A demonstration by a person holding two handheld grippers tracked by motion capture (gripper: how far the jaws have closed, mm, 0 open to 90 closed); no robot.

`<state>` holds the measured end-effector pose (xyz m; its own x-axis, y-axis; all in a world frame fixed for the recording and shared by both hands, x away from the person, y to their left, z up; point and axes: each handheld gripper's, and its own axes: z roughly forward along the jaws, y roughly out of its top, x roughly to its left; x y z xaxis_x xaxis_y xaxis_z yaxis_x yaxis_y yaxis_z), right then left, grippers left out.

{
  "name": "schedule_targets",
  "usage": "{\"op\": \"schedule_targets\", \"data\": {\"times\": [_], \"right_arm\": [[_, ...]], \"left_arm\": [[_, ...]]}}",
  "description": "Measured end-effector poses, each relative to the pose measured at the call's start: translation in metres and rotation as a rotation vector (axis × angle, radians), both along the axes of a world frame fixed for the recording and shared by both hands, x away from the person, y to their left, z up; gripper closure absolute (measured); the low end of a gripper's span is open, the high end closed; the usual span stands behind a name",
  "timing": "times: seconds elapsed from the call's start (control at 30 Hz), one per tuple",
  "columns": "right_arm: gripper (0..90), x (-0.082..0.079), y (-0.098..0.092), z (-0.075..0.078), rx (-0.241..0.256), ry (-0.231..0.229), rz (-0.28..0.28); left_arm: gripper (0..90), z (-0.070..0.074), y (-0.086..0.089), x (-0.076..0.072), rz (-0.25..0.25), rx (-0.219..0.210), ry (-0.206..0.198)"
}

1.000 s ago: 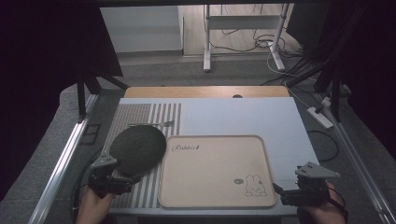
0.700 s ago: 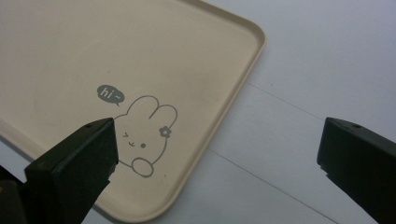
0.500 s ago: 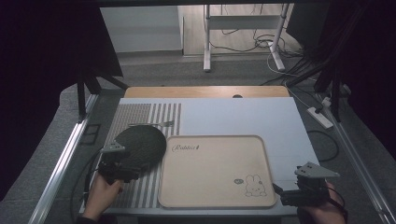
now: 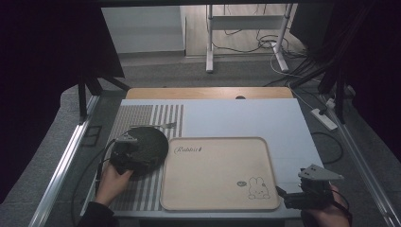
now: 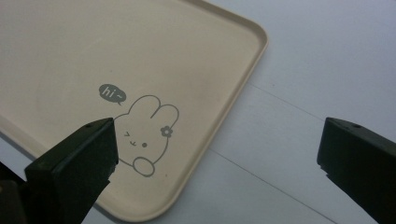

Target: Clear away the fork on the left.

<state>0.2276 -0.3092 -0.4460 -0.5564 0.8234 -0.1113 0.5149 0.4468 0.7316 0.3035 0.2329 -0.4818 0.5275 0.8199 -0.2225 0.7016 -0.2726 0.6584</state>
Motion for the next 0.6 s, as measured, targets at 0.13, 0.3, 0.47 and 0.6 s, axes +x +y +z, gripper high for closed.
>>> {"op": "schedule_targets", "data": {"times": [0.13, 0.3, 0.47, 0.6], "right_arm": [[0.0, 0.0, 0.0, 0.0, -0.001, 0.001, 0.001], [0.0, 0.0, 0.0, 0.0, -0.001, 0.002, 0.001], [0.0, 0.0, 0.0, 0.0, -0.002, 0.003, 0.002], [0.0, 0.0, 0.0, 0.0, -0.002, 0.004, 0.004]], "left_arm": [[0.0, -0.001, -0.001, 0.007, -0.003, -0.028, -0.003], [0.1, -0.002, -0.003, 0.022, 0.006, -0.015, 0.003], [0.2, -0.003, -0.007, 0.036, 0.011, -0.029, 0.016], [0.1, -0.003, -0.009, 0.044, 0.005, -0.016, 0.017]]}}
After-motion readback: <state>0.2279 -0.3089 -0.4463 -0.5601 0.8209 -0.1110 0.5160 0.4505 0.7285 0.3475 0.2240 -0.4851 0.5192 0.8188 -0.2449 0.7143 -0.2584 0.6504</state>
